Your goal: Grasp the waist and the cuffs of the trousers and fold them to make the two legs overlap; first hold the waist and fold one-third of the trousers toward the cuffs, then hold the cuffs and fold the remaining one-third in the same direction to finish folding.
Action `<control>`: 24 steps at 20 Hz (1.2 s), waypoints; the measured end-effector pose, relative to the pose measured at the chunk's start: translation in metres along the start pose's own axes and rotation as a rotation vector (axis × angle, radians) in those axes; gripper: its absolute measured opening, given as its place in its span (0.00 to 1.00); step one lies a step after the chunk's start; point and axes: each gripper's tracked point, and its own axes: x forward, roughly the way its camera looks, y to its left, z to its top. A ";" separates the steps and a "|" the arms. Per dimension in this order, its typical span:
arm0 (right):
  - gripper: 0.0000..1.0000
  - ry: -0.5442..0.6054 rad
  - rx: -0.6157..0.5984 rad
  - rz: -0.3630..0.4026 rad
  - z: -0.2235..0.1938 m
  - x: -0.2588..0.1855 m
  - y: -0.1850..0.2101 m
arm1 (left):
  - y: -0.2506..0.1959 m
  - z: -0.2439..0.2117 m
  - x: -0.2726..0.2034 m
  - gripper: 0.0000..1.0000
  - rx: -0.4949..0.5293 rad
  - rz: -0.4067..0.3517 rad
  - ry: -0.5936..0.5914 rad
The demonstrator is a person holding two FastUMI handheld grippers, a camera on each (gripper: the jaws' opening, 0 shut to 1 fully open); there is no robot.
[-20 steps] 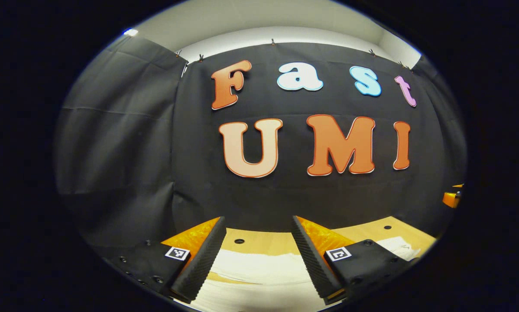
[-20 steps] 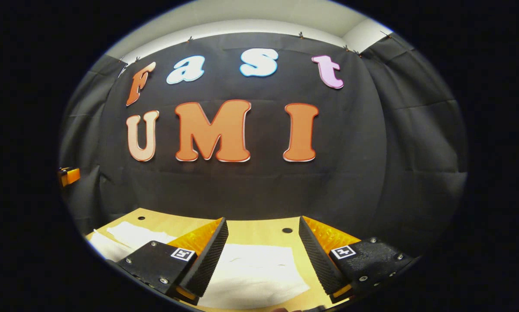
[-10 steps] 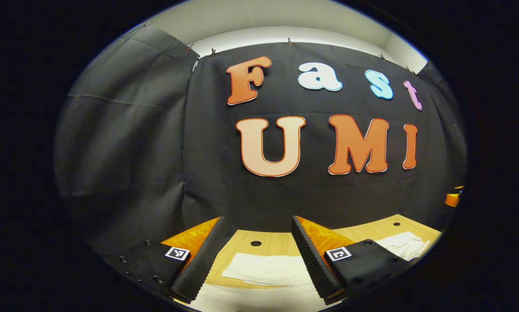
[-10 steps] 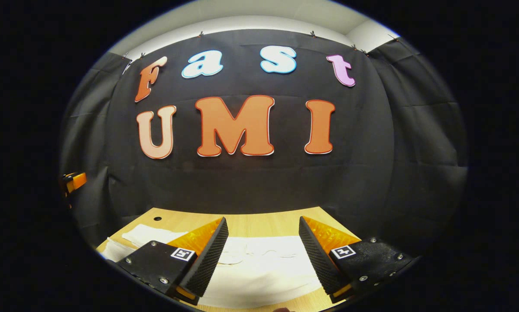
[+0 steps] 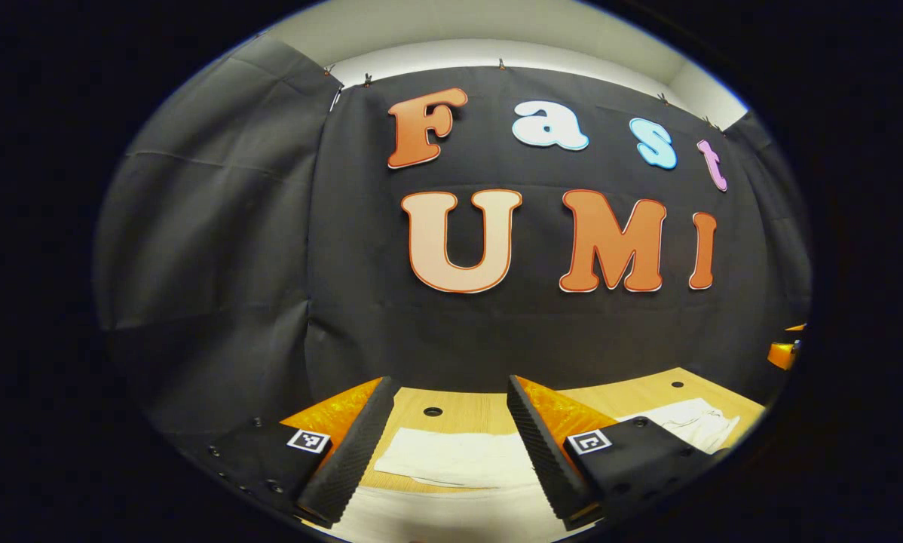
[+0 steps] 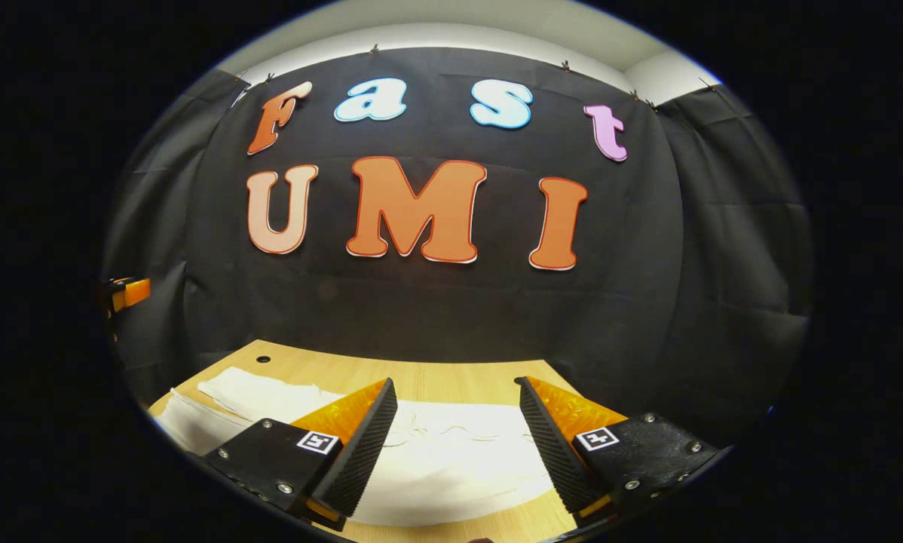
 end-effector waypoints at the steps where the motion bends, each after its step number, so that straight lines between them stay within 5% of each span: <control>1: 0.98 0.026 0.065 0.008 -0.010 0.004 -0.002 | 0.000 -0.003 -0.001 0.99 0.008 0.004 0.002; 9: 0.98 0.400 0.673 -0.068 -0.151 0.033 -0.059 | 0.000 -0.026 -0.008 0.99 0.003 0.020 0.069; 14: 0.98 0.597 0.917 -0.136 -0.227 0.030 -0.081 | 0.008 -0.037 -0.008 0.99 -0.008 0.055 0.102; 18: 0.98 0.665 1.023 -0.212 -0.261 0.041 -0.105 | 0.013 -0.052 -0.007 0.99 -0.034 0.082 0.137; 24: 0.98 0.773 1.025 -0.251 -0.290 0.065 -0.112 | 0.021 -0.055 -0.005 0.99 0.009 0.147 0.150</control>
